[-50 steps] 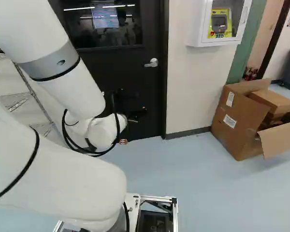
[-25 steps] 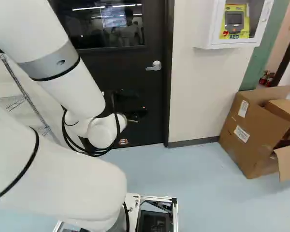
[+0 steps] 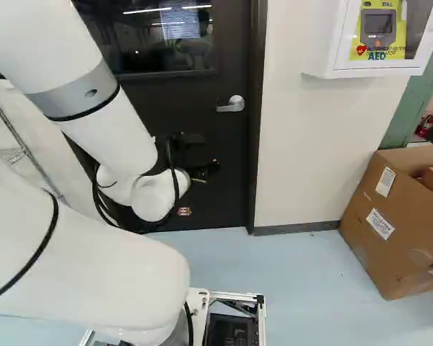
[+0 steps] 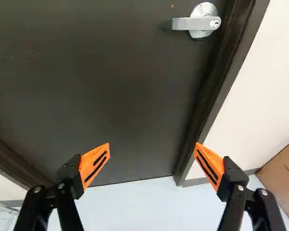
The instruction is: Open the door and move inside
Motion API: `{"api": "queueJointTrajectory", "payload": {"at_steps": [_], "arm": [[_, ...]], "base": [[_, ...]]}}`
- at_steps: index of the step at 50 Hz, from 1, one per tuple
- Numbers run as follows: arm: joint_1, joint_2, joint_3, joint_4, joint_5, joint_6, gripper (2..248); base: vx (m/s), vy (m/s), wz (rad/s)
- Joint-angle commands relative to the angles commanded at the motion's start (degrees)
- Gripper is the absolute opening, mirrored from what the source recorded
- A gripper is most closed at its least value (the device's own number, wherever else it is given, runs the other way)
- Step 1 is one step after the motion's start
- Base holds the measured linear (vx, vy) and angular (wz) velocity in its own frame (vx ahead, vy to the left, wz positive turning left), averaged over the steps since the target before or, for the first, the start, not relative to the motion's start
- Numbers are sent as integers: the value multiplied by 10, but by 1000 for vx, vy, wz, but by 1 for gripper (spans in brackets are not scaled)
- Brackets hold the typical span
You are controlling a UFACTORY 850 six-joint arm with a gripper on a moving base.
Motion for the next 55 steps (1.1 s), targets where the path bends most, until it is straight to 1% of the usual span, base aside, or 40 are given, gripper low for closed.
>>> {"api": "queueJointTrajectory", "payload": {"at_steps": [9,23,55], "arm": [[-2,-12,-10,0,0,0,247],[-2,-10,-25,0,0,0,247],[-1,-24,-84,0,0,0,247]], "base": [[57,-20,-12],[-7,3,0],[0,0,0]]}}
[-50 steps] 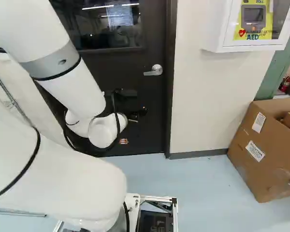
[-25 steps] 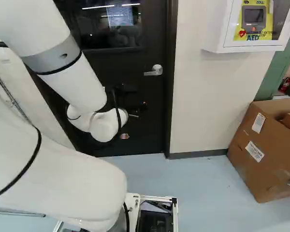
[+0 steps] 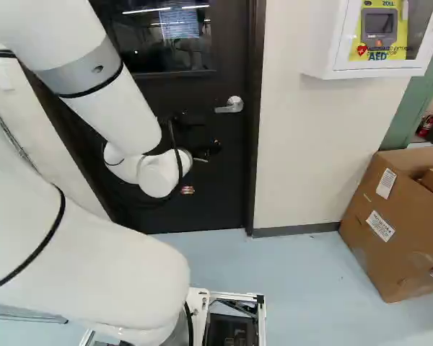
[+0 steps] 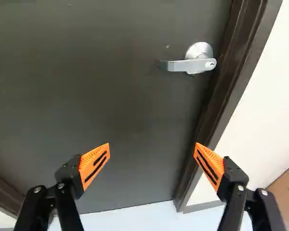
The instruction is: Open the door and move inside
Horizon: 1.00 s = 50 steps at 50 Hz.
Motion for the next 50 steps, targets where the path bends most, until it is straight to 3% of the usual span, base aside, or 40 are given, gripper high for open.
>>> {"api": "queueJointTrajectory", "payload": {"at_steps": [50], "arm": [[0,-24,-90,0,0,0,247]], "base": [[0,0,0]]}}
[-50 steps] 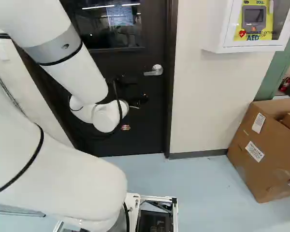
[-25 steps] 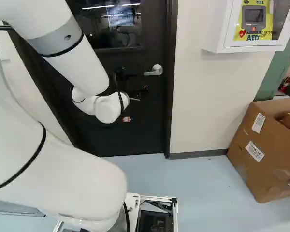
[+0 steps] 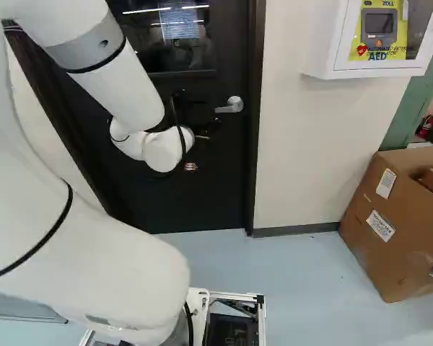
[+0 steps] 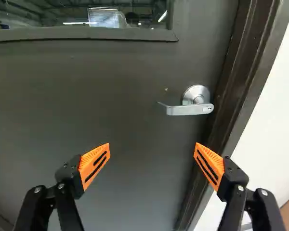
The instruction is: Open the door and move inside
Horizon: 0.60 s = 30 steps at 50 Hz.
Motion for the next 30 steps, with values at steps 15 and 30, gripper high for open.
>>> {"api": "queueJointTrajectory", "payload": {"at_steps": [15,30], "arm": [[0,-11,-30,0,0,0,247],[0,-3,-42,0,0,0,247]], "base": [[0,0,0],[0,0,0]]}}
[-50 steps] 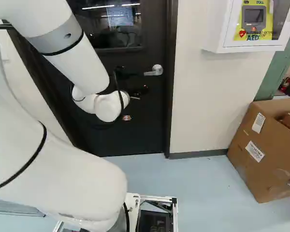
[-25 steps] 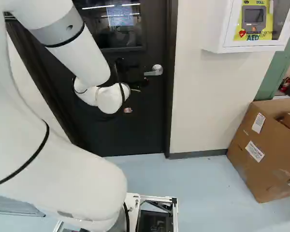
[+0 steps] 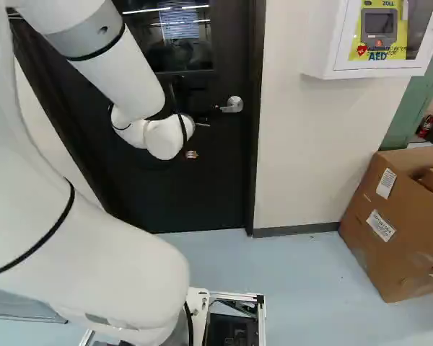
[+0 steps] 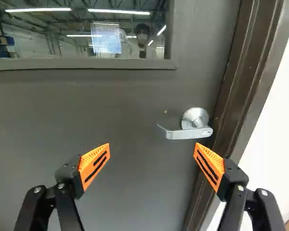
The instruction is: Open the door and move inside
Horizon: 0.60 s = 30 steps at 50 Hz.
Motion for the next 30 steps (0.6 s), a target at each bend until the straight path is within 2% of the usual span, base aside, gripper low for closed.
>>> {"api": "queueJointTrajectory", "payload": {"at_steps": [16,30], "arm": [[0,-6,-26,0,-2,0,247],[0,-28,-64,0,-34,0,247]], "base": [[0,0,0],[0,0,0]]}}
